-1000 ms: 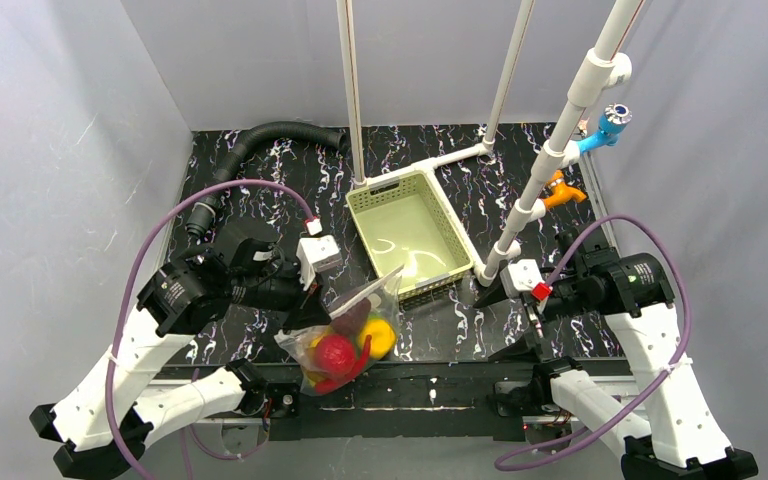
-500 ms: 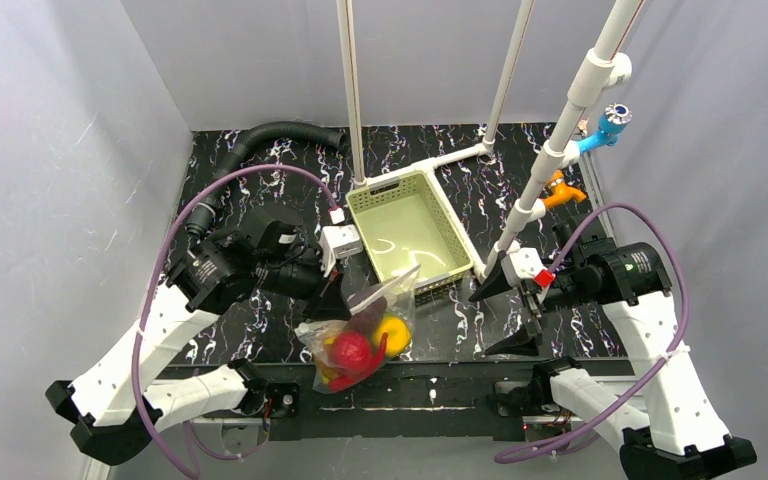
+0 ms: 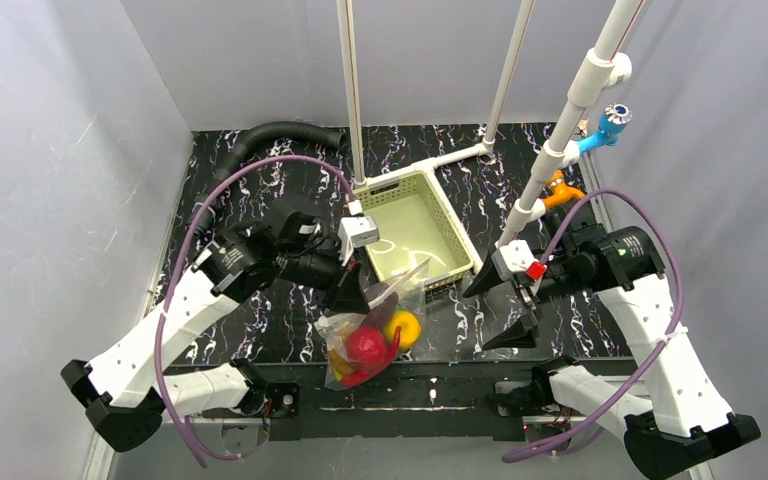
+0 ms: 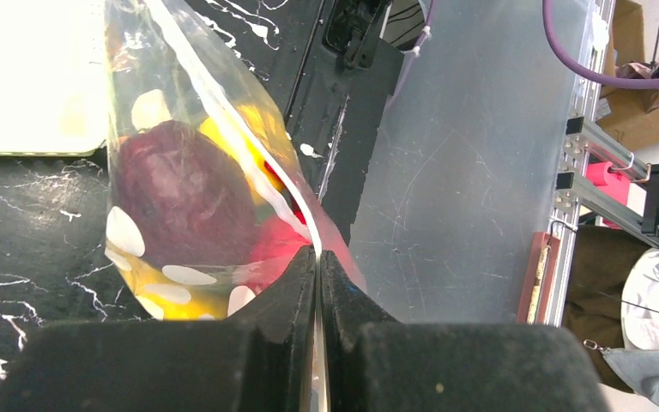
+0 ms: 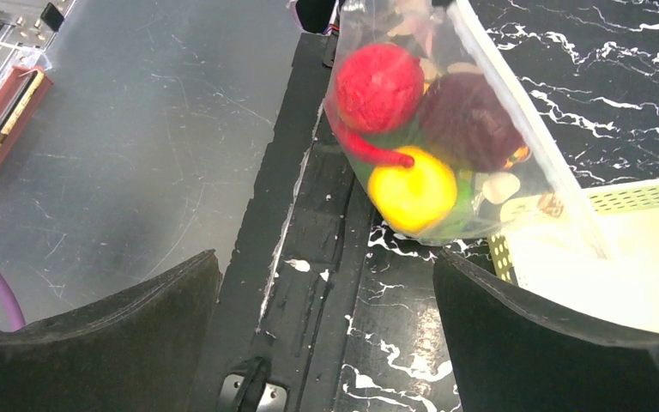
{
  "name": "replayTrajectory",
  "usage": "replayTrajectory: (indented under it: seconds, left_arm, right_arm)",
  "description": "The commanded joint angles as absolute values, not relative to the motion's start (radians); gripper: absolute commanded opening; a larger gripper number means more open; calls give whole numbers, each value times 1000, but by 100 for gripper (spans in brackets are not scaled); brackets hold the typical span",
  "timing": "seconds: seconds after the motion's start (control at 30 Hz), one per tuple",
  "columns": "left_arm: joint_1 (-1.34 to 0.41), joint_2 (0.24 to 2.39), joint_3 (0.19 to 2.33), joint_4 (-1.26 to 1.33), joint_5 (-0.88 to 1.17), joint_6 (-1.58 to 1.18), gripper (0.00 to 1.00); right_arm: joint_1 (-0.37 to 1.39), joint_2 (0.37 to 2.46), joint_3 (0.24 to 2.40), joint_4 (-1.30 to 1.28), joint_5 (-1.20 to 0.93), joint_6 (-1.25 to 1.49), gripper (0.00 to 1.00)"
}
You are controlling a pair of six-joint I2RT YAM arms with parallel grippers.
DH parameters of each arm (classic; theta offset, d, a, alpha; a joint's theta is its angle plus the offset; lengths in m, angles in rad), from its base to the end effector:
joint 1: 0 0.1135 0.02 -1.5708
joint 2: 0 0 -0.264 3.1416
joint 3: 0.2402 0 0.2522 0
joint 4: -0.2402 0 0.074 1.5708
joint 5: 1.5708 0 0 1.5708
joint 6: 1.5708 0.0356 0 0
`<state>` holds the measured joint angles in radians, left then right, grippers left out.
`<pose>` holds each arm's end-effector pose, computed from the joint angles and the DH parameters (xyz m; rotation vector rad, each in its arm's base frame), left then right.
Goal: Open the zip-top bag and remove the fake food
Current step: Adjust the zipper on the food storage bag.
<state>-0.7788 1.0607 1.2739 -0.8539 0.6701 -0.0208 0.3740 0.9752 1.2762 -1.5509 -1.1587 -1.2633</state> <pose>0.1265 -0.1559 0.3934 1.2073 1.9606 -1.1704 0.0960 0.0727 0.3782 -1.7147 1.2945 1.1131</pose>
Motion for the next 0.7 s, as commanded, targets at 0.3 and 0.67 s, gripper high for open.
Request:
replayTrajectory:
  seconds: [0.3, 0.67]
  left_arm:
    - [-862, 1155, 1345, -780, 742, -12, 0]
    - [-869, 1190, 1329, -717, 778, 43, 0]
  right_arm:
    - [524, 1052, 1396, -1533, -1106, -1194, 100]
    - [662, 1184, 1487, -1281, -872, -911, 100]
